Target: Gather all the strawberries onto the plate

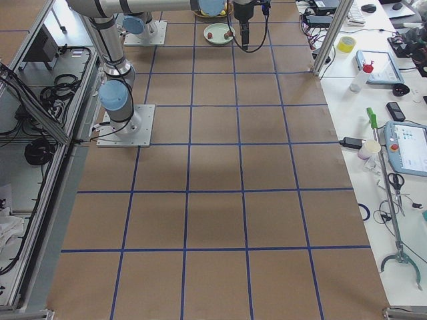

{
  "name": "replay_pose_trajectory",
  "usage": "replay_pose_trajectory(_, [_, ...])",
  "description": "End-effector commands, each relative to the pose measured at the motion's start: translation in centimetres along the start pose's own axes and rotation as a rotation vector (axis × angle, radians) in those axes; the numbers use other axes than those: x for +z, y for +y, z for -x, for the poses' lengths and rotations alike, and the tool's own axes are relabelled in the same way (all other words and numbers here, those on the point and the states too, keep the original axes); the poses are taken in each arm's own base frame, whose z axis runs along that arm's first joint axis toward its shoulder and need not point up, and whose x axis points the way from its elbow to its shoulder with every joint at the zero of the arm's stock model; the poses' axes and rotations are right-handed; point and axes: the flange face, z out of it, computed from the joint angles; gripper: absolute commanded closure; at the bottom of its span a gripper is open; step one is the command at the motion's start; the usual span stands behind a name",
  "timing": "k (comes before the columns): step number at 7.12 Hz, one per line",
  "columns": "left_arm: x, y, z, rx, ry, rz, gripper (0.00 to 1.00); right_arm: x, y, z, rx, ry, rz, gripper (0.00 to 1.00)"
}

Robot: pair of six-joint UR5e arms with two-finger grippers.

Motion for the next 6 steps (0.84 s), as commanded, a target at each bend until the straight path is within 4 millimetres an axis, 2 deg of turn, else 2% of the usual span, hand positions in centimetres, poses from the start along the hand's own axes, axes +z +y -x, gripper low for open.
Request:
replay_pose_trajectory(1, [-7.7, 1.7, 1.1, 0.002, -0.009, -0.074, 0.0, 0.0, 0.0, 0.0, 0.001, -0.004, 0.0, 0.0])
replay_pose_trajectory(2, [-8.3, 1.5, 3.9, -0.021, -0.009, -0.083, 0.0, 0.0, 0.0, 0.1, 0.001, -0.01, 0.0, 0.0])
replay_pose_trajectory(3, [-7.6, 1.4, 6.0, -0.056, 0.021, -0.046, 0.0, 0.1, 0.0, 0.1, 0.001, -0.01, 0.002, 0.0])
replay_pose_trajectory(6, [-5.6, 3.4, 4.8, -0.034, 0.045, -0.004, 0.0, 0.1, 0.0, 0.1, 0.001, -0.013, 0.002, 0.0])
